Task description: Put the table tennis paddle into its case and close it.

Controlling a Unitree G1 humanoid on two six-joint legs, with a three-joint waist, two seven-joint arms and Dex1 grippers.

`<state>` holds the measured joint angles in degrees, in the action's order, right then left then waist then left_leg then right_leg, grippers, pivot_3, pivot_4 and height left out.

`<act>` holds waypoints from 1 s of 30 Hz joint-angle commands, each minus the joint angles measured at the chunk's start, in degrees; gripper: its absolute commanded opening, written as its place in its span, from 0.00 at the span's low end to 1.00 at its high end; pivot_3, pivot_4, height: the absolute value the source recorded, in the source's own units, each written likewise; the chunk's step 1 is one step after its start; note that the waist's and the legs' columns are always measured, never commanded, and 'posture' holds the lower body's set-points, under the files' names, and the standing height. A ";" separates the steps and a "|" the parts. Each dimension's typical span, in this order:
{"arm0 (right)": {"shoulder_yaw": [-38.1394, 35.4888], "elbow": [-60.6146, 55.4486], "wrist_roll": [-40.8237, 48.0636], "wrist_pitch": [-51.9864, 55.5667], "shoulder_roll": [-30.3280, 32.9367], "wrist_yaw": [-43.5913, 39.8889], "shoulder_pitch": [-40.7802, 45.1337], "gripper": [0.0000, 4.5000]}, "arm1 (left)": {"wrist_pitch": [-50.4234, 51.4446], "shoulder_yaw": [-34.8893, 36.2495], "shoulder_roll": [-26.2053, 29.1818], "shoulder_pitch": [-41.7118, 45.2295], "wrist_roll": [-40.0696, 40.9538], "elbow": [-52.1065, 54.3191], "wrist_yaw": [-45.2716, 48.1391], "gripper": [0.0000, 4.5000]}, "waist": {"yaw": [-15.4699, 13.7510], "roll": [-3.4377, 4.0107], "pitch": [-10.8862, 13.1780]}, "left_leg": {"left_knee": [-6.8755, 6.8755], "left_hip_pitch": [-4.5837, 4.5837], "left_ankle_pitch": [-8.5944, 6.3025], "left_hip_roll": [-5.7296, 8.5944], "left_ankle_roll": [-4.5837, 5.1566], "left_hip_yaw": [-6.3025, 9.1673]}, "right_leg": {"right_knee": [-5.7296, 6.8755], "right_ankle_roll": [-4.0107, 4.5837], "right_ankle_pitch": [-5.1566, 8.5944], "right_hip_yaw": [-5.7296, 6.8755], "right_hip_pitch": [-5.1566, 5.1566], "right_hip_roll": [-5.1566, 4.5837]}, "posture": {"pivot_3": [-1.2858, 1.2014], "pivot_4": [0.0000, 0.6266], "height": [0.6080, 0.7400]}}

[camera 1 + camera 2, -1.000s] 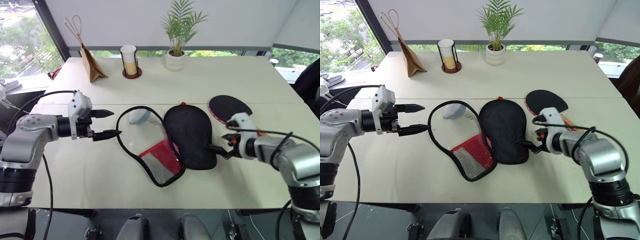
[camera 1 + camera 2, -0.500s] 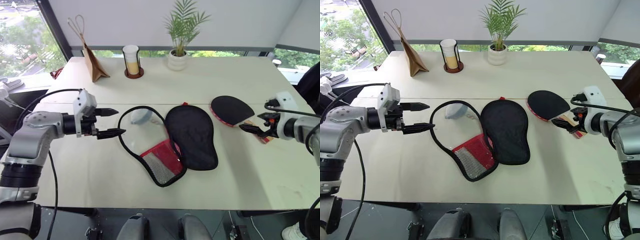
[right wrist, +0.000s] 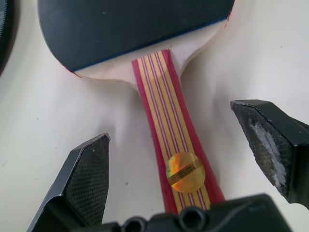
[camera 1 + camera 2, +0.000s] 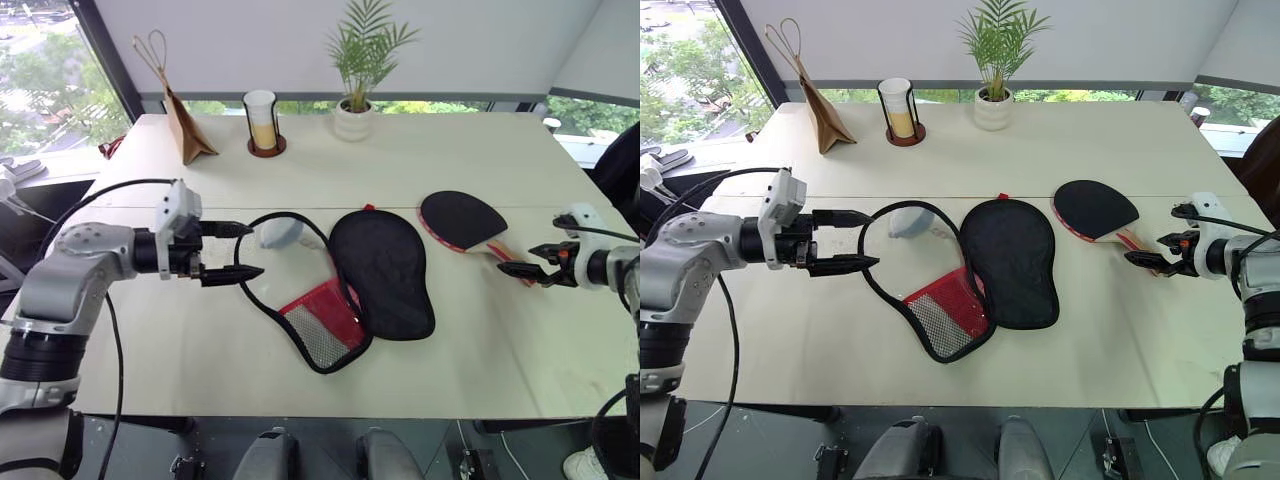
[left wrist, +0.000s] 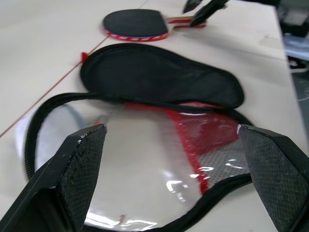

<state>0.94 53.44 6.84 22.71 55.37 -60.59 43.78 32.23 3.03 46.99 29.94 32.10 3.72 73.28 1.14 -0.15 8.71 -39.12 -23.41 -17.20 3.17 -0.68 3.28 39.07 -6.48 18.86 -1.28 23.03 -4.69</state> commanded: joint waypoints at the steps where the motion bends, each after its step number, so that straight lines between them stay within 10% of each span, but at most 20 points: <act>1: 0.32 3.13 -1.87 -1.67 0.09 -1.95 2.00 1.00 | 0.12 0.09 0.74 0.13 1.21 2.45 1.34 1.00 | -0.01 0.00 0.00 | 0.00 0.00 0.00 0.00 0.00 0.00 | 0.00 0.00 0.00 0.00 0.00 0.00 | 0.52 0.24 1.00; 8: 1.74 5.74 -5.24 -3.85 -1.28 -2.48 2.24 1.00 | -0.18 -0.27 -0.04 1.03 0.87 2.02 1.16 1.00 | 0.00 0.00 0.00 | 0.00 0.00 0.01 0.00 -0.01 0.00 | 0.00 0.00 0.00 0.00 -0.01 0.00 | 0.52 0.24 1.00; 11: 1.59 6.41 -5.77 -4.09 -1.72 -2.57 2.46 0.82 | -0.01 -0.02 -0.26 1.55 1.19 1.70 1.02 1.00 | 0.01 0.00 0.00 | -0.02 0.02 0.01 0.00 -0.01 0.01 | -0.01 0.00 0.00 0.00 -0.04 0.00 | 0.52 0.24 1.00; 16: 1.28 7.28 -6.46 -3.90 -2.27 -2.80 2.92 0.26 | 0.31 0.28 -0.41 1.92 1.76 1.52 0.82 1.00 | 0.05 0.00 0.00 | -0.02 0.03 0.01 0.00 -0.02 0.02 | -0.01 0.00 0.00 0.00 -0.06 0.01 | 0.52 0.24 1.00; 23: -1.04 1.38 -4.23 1.20 -2.14 -3.66 2.71 0.25 | 0.53 0.80 -0.26 1.49 2.20 1.89 0.23 1.00 | 0.09 0.00 0.00 | -0.01 0.05 0.01 -0.01 -0.02 0.03 | -0.01 0.00 0.00 0.00 -0.07 0.01 | 0.52 0.24 1.00; 30: -10.93 -38.10 4.34 29.46 -1.72 4.98 -7.85 0.25 | 0.73 1.28 0.02 0.83 2.14 1.81 -0.13 1.00 | -0.21 0.08 0.02 | 0.02 -0.04 0.01 -0.01 -0.02 0.03 | 0.04 0.00 0.00 -0.03 0.07 -0.02 | 0.52 0.24 1.00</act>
<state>-5.69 24.85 8.64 46.87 52.92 -58.12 35.84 33.21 2.69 46.41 30.51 33.26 4.67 73.19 0.93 -0.07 8.73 -39.11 -23.45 -17.19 3.16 -0.70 3.32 39.12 -6.48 18.86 -1.32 23.10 -4.71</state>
